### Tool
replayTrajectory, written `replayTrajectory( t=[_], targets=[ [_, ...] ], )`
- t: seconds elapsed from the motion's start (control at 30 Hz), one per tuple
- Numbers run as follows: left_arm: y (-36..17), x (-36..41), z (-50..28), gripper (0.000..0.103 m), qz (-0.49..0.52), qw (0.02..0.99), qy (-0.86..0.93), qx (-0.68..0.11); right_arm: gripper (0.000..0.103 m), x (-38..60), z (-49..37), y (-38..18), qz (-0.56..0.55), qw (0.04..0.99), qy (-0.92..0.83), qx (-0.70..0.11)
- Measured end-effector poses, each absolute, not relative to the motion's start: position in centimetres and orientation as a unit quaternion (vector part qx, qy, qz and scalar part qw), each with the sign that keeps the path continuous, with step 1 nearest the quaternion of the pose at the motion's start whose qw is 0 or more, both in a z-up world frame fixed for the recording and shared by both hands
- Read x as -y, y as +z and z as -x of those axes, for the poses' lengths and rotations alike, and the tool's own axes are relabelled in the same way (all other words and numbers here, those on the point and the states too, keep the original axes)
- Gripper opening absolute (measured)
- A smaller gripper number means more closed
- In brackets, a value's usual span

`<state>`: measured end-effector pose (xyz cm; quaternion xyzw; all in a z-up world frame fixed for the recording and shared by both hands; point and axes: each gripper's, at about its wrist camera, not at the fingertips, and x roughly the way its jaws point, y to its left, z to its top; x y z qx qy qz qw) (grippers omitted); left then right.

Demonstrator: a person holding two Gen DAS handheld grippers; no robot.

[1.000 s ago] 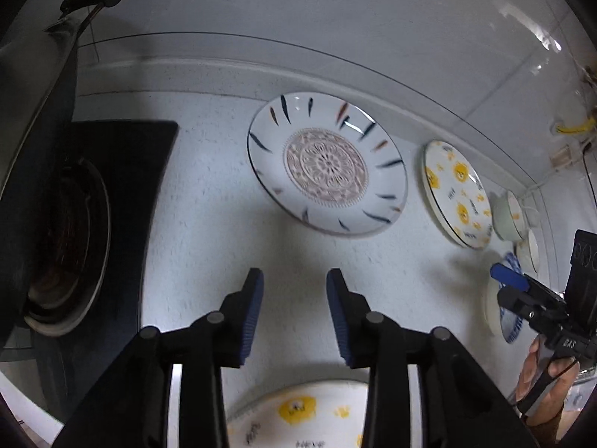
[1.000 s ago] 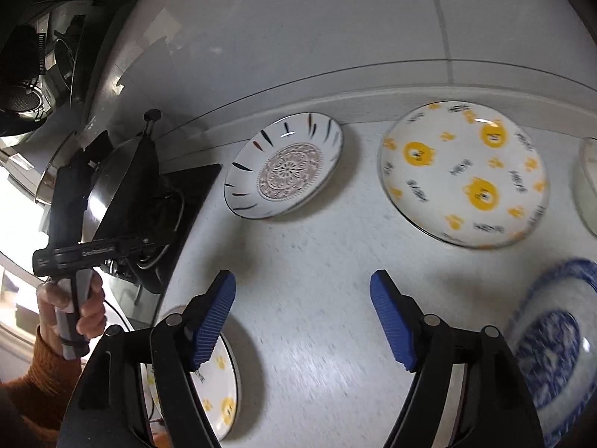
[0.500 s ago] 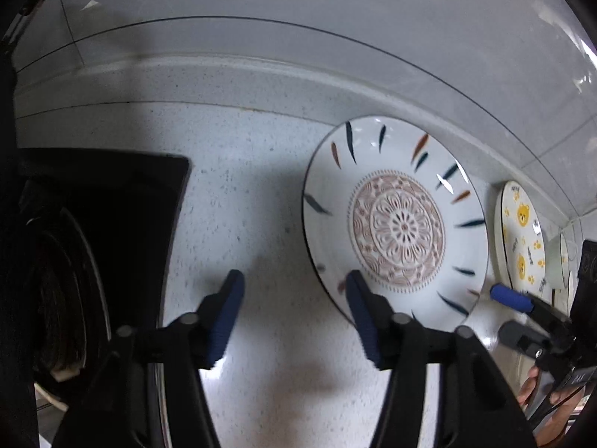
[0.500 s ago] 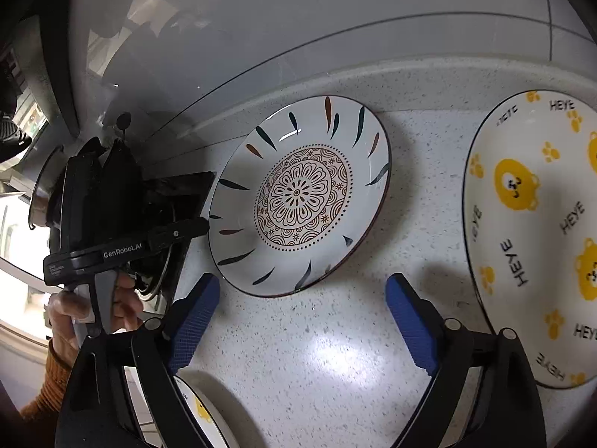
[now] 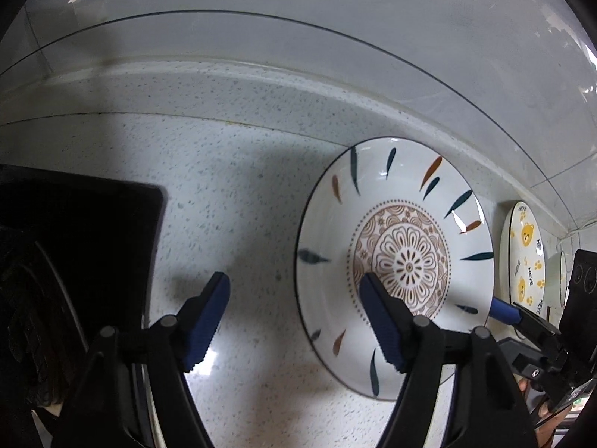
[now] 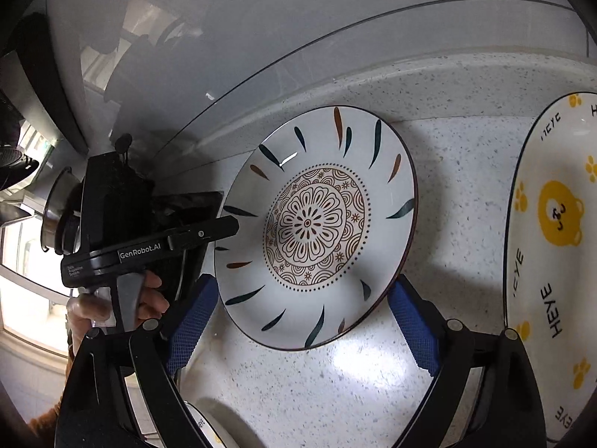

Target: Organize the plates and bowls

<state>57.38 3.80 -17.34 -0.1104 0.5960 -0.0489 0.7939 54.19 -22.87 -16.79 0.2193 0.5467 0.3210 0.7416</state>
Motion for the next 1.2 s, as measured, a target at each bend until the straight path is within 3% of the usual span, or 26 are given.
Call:
replayTrajectory(
  t=[0.4,0.47,0.57,0.63,0.7,0.83,0.9,1.07,1.13,1.17,1.2],
  targets=[
    [-18.0,-5.0,-58.7,0.068,0.159,0.796,-0.054,-0.582,0.087,22.6,-56.0,-17.3,-0.239,0.730,0.323,-0.553],
    [-18.3,-5.0,-58.8,0.066,0.157,0.792,-0.056,-0.587,0.081,22.5,-56.3,-17.6,-0.231,0.731,0.314,-0.560],
    [-18.5,-4.8,-59.0,0.065,0.146,0.791,-0.061,-0.591,0.064,22.4,-56.7,-18.5,-0.224,0.727,0.298,-0.577],
    [-18.6,-5.0,-59.1,0.064,0.142,0.790,-0.061,-0.593,0.044,22.6,-56.9,-18.8,-0.222,0.726,0.293,-0.581],
    [-18.5,-5.1,-59.3,0.065,0.139,0.787,-0.059,-0.598,0.036,22.5,-56.9,-18.8,-0.212,0.728,0.288,-0.584],
    [-18.6,-4.6,-59.7,0.072,0.124,0.778,-0.068,-0.612,0.017,23.1,-57.1,-19.2,-0.208,0.730,0.276,-0.590],
    [-18.7,-4.0,-59.9,0.087,0.106,0.776,-0.073,-0.618,0.013,23.2,-57.3,-19.5,-0.210,0.729,0.274,-0.591],
    [-18.9,-2.3,-59.8,0.087,0.060,0.778,-0.055,-0.623,0.012,23.3,-57.3,-19.5,-0.202,0.732,0.275,-0.590],
    [-18.8,-1.3,-59.7,0.066,0.045,0.785,-0.048,-0.616,0.012,23.3,-57.4,-19.4,-0.200,0.733,0.275,-0.589],
    [-18.5,-1.1,-59.6,0.046,0.045,0.787,-0.055,-0.613,0.012,23.2,-57.4,-19.4,-0.196,0.734,0.275,-0.589],
    [-18.5,-1.1,-59.6,0.039,0.055,0.783,-0.049,-0.618,0.012,22.9,-57.4,-19.3,-0.193,0.736,0.274,-0.589]
  ],
)
